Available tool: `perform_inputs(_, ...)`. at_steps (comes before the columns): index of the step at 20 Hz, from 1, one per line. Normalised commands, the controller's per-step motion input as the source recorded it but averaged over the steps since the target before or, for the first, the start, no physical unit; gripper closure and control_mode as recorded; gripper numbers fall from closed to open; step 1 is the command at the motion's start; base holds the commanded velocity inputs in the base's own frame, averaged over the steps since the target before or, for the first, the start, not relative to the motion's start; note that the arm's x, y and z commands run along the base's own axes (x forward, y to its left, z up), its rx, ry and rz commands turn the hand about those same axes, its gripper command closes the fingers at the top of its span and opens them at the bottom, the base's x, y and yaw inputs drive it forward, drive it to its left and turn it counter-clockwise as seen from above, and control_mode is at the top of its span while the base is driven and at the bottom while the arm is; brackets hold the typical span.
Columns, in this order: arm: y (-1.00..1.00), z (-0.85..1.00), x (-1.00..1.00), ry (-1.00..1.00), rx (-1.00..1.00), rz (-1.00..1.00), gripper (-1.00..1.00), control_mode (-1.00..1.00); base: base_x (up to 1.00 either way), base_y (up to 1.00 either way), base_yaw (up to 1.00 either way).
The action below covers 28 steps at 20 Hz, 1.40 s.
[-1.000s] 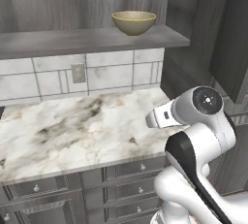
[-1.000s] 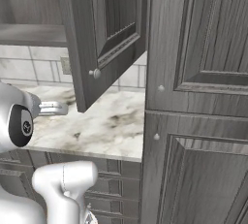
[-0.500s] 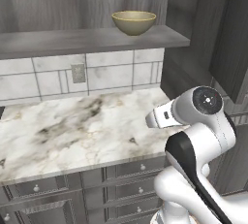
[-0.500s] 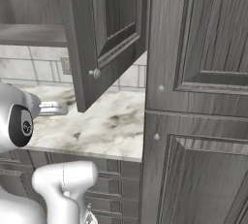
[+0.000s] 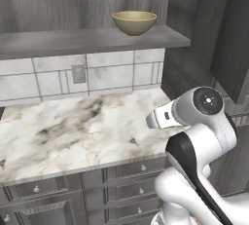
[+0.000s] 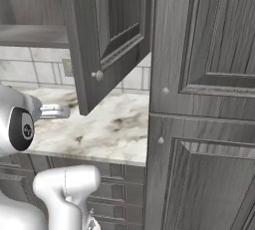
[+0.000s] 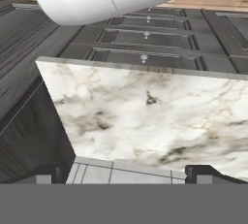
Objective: Move the bowls from the cabinet to the plates on the dining table.
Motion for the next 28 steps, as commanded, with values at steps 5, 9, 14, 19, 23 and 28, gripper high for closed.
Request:
perform_inputs(5,0.00,0.15,0.02,0.00,0.00,0.00,-1.00,-1.00,0.00,0.00,0.00)
perform_inputs(9,0.00,0.59,0.00,-0.01,0.00,0.00,-1.00,-1.00,0.00,0.00,0.00)
perform_inputs(14,0.00,0.78,0.00,0.00,0.00,0.00,-1.00,-1.00,0.00,0.00,0.00)
perform_inputs(19,0.01,0.76,-0.02,0.00,0.00,0.00,-1.00,-1.00,0.00,0.00,0.00)
perform_inputs(23,0.02,0.23,-0.09,0.00,-0.01,0.01,-1.00,-1.00,0.00,0.00,0.00)
perform_inputs(28,0.01,0.00,-0.24,-0.02,-0.08,0.03,-1.00,-1.00,0.00,0.00,0.00)
